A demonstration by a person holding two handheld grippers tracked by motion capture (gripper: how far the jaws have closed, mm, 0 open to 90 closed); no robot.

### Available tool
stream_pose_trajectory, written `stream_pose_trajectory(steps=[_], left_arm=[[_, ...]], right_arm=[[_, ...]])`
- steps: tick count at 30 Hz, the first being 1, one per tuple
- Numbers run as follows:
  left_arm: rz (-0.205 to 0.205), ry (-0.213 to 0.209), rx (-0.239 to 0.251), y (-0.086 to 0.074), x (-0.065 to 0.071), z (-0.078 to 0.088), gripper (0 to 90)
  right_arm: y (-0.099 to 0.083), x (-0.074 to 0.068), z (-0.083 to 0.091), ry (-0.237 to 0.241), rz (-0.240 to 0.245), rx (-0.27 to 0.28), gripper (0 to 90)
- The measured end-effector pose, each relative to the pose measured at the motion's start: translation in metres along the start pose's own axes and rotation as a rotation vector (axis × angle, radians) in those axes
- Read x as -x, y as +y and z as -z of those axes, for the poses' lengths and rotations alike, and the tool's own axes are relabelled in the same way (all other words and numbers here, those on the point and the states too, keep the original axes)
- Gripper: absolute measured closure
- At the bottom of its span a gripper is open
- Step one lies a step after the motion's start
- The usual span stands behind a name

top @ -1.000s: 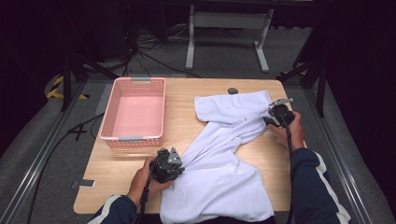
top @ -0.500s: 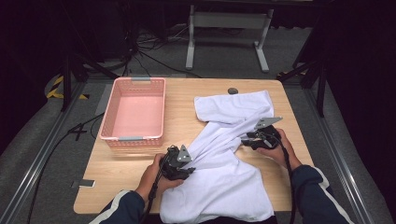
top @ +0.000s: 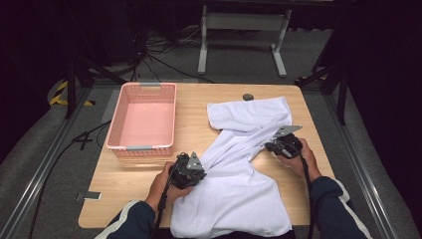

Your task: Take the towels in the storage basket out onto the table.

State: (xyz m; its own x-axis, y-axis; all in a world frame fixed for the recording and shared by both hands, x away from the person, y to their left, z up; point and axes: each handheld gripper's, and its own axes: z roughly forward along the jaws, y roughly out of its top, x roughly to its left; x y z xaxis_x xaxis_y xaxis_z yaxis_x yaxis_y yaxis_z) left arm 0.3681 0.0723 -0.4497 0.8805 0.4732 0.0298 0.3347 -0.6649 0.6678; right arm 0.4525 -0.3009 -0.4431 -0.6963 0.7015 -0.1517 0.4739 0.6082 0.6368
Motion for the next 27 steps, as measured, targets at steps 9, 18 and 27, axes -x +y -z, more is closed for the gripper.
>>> stream_pose_trajectory(steps=[9,18,27], left_arm=[[-0.025,-0.004,0.011,0.007,0.006,-0.005,78.4],[-0.033,-0.039,0.033,0.012,0.009,-0.008,72.3],[-0.034,-0.013,-0.002,0.012,0.005,-0.016,68.5]], right_arm=[[-0.008,0.025,0.026,-0.136,-0.066,0.045,89.0],[-0.011,0.027,0.031,-0.248,-0.120,0.049,68.9],[-0.011,-0.032,0.042,-0.004,-0.017,0.076,57.7]])
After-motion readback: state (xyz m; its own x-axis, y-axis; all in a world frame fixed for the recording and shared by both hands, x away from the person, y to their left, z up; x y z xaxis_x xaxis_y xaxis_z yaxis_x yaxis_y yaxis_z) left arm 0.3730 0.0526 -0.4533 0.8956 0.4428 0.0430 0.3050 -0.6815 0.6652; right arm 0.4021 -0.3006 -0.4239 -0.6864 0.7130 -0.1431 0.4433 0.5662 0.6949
